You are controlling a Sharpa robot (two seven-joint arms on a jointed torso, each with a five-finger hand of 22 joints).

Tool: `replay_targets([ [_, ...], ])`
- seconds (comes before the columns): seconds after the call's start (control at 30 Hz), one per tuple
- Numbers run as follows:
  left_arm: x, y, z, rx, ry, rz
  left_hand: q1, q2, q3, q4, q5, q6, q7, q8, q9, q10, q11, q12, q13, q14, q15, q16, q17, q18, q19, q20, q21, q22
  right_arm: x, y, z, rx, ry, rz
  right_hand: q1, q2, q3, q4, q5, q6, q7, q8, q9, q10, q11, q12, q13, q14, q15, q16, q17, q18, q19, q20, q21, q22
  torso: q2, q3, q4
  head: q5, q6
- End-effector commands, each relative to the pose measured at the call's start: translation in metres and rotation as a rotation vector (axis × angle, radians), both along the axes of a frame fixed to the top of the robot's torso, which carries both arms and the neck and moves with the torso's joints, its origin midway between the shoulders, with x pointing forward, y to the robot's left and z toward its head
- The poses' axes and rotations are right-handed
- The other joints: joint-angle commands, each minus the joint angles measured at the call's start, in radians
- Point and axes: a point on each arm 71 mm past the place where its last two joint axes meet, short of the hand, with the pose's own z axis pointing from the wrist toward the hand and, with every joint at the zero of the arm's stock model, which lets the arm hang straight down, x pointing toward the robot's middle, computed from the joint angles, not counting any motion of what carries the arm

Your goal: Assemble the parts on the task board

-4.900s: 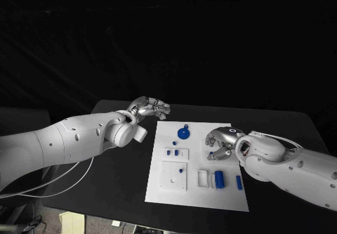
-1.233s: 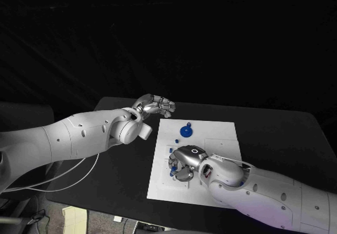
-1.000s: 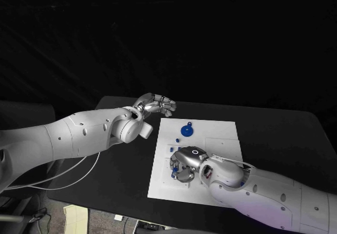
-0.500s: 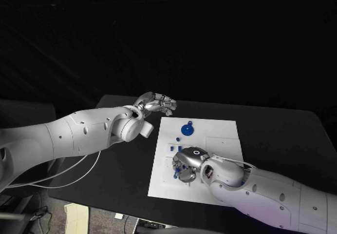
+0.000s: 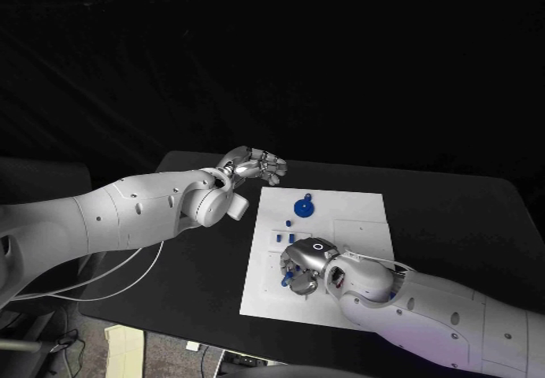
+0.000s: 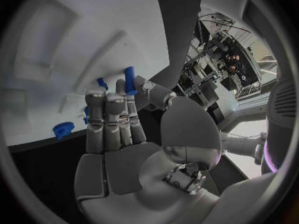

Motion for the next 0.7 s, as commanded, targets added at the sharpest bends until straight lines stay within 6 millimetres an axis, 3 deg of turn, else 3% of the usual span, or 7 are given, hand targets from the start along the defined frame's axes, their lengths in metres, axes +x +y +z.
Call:
replay_targets([
  [0.03,-0.0001,-0.0019,0.0013,-0.011,-0.005,-0.009,-0.005,0.003,0.001,0.004,0.004,-0.007,-0.002,0.006,-0.001,-0.007,0.002,0.003,-0.002,0.006,0.001,-0.005,0.002,0.011,0.006,0.0,-0.006,0.001,-0.0032,0.0012,-0.0052,-0.036,0.011,0.014,-0.001,0.011,0.002,-0.007,0.003,0.005,0.0,0.007,0.001,0.017,-0.009,0.004,0.001,-0.001,-0.007,-0.001,-0.001,0.079,0.002,-0.007,0.003,0.022,0.0,0.0003,0.0003,0.001,0.0],
  [0.47,-0.0002,-0.0031,0.0013,-0.012,-0.004,-0.011,-0.005,0.003,0.001,0.004,0.003,-0.007,-0.002,0.006,-0.002,-0.007,0.002,0.003,-0.002,0.006,0.001,-0.007,0.003,0.011,0.006,0.0,-0.006,0.001,-0.0095,0.0066,-0.0076,-0.025,0.06,0.031,-0.006,0.009,0.002,-0.008,0.008,0.002,0.002,0.003,0.0,0.012,-0.007,0.001,0.002,-0.002,-0.005,-0.004,-0.002,0.079,0.0,-0.007,0.005,0.022,0.0,0.0008,-0.0002,0.001,-0.003],
  [0.53,-0.0001,-0.0032,0.0013,-0.012,-0.005,-0.011,-0.005,0.003,0.001,0.004,0.003,-0.007,-0.002,0.007,-0.002,-0.007,0.002,0.003,-0.002,0.006,0.001,-0.007,0.003,0.011,0.006,0.0,-0.006,0.002,-0.0098,0.0064,-0.0077,-0.021,0.064,0.031,-0.026,0.003,-0.018,-0.009,0.058,-0.006,0.005,-0.003,0.0,0.001,-0.003,-0.004,0.003,-0.001,-0.001,-0.005,-0.004,0.079,0.0,-0.005,0.009,0.022,0.0,0.0007,-0.0005,0.003,-0.003],
  [0.7,0.0,-0.0033,0.0013,-0.012,-0.005,-0.012,-0.004,0.003,0.001,0.003,0.003,-0.007,-0.002,0.007,-0.002,-0.007,0.002,0.003,-0.002,0.006,0.001,-0.007,0.004,0.011,0.006,0.0,-0.006,0.002,-0.0092,0.0055,-0.0071,0.005,0.074,0.014,-0.047,-0.025,-0.07,-0.008,0.125,-0.037,0.018,-0.024,-0.004,-0.035,0.009,-0.024,0.0,0.002,0.01,-0.006,-0.005,0.079,-0.001,-0.006,0.013,0.02,0.0,0.0008,-0.0008,0.003,-0.003],
])
